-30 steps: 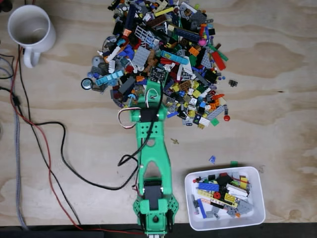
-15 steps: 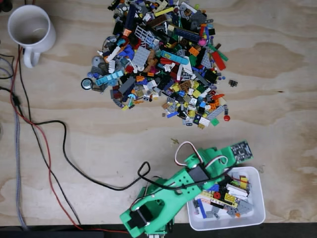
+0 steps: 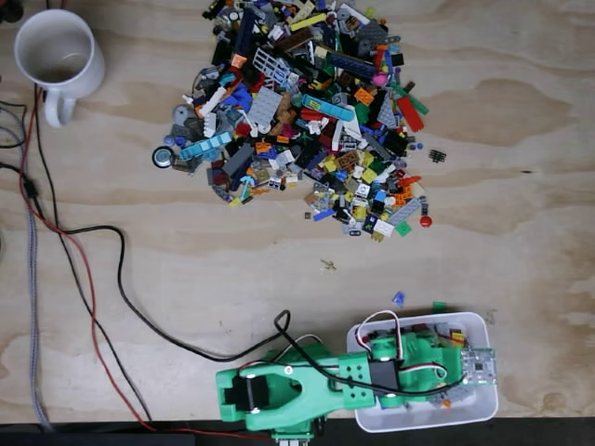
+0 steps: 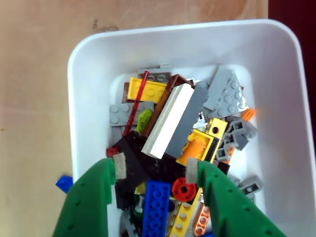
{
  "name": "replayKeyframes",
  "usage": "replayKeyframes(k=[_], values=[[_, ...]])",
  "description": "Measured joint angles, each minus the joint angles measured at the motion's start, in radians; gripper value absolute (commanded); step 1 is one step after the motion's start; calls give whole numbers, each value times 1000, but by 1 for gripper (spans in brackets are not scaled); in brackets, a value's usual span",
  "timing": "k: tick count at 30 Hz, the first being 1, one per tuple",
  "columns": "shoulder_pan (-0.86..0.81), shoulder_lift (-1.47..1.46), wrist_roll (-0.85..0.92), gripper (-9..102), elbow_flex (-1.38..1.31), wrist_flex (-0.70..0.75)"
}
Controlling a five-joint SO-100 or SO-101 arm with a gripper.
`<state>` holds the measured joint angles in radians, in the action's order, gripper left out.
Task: Find the closest Lego and put it in the bin.
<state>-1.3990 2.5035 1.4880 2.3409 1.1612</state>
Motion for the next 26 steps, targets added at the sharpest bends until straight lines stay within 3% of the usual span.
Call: replayKeyframes(k=[6,13,18,22,26], values=[[155,-9,-87,16,-115,2],[894,-124,-206,16,-281,35],[1276,-230,-293,16,-316,77],[1454,-267,-347,16,-316,97],[1522,-295,-370,16,-316,97]])
